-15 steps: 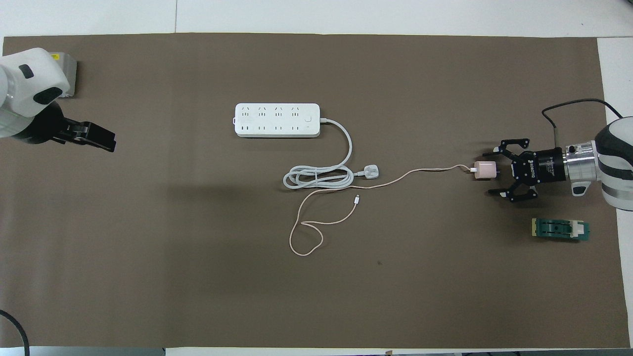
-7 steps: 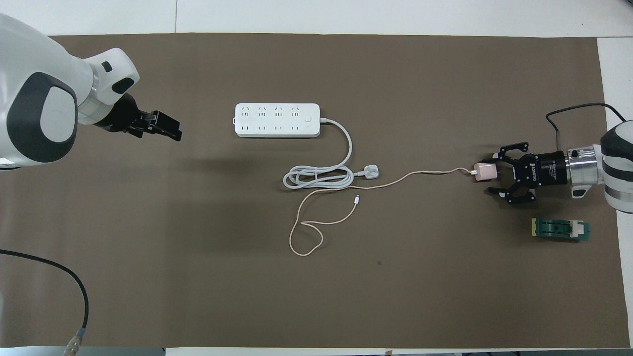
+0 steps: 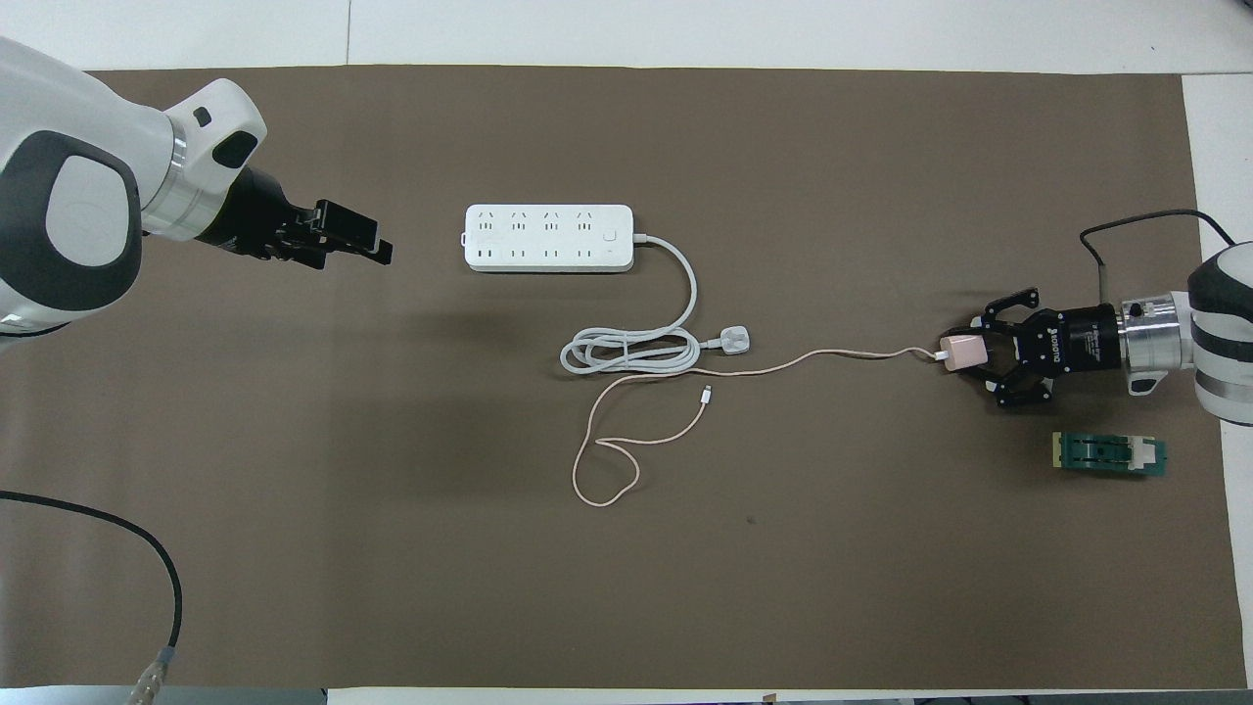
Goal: Plug charger into power strip
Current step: 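Carry the charger toward the left gripper while the left gripper approaches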
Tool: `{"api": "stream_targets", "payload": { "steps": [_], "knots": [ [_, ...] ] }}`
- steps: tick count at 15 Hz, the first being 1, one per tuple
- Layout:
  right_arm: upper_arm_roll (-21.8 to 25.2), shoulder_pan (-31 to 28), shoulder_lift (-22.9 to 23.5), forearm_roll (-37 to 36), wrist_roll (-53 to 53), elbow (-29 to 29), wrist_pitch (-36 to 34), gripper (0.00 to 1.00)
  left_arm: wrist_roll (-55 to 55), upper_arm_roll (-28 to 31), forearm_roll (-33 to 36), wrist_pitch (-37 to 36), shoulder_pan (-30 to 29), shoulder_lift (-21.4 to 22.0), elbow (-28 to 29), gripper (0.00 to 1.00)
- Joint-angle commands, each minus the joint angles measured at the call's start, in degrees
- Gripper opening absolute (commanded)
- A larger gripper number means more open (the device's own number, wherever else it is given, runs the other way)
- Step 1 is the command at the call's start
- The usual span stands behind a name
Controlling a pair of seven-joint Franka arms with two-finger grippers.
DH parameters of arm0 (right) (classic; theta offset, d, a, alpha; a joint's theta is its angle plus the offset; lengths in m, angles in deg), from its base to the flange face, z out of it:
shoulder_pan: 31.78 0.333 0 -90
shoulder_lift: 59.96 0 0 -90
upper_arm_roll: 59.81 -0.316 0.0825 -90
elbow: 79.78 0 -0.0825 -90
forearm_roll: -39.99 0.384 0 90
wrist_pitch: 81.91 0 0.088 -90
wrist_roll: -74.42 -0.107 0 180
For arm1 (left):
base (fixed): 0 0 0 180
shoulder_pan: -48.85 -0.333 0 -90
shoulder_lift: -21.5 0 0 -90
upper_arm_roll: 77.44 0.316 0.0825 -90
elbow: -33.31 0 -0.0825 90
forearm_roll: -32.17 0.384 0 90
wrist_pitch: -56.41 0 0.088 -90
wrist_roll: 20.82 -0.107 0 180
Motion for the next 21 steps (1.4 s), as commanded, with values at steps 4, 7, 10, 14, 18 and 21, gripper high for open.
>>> {"api": "stream_targets", "payload": {
  "steps": [4, 7, 10, 14, 18, 21],
  "knots": [
    [-0.5, 4.4, 2.1, 0.7, -5.9, 4.2, 5.6, 0.0, -8.2, -0.2, -19.6, -8.1, -6.1, -2.6, 0.5, 1.0],
    [-0.9, 7.7, 0.3, 0.6, -16.0, 7.2, 4.2, 0.0, -12.9, -0.2, -36.3, -10.1, -7.9, -7.1, 1.2, 1.0],
    [-1.1, 12.0, -0.4, 0.6, -24.8, 11.4, 2.0, 0.0, -19.6, -0.7, -47.5, -11.0, -8.0, -9.8, 1.3, 1.0],
    [-1.5, 17.7, -2.7, 1.6, -31.0, 13.4, 2.4, 0.0, -20.7, -2.6, -56.7, -12.9, -8.3, -11.3, 2.5, 1.0],
    [-1.6, 25.1, -4.1, 3.0, -38.7, 16.2, 5.5, 0.0, -24.6, -4.0, -65.3, -16.3, -7.9, -16.0, 2.3, 1.0],
    [-1.5, 31.0, -5.2, 4.0, -44.4, 17.4, 10.4, 0.0, -26.4, -5.8, -68.0, -17.6, -8.3, -17.5, 2.4, 1.0]
  ]
}}
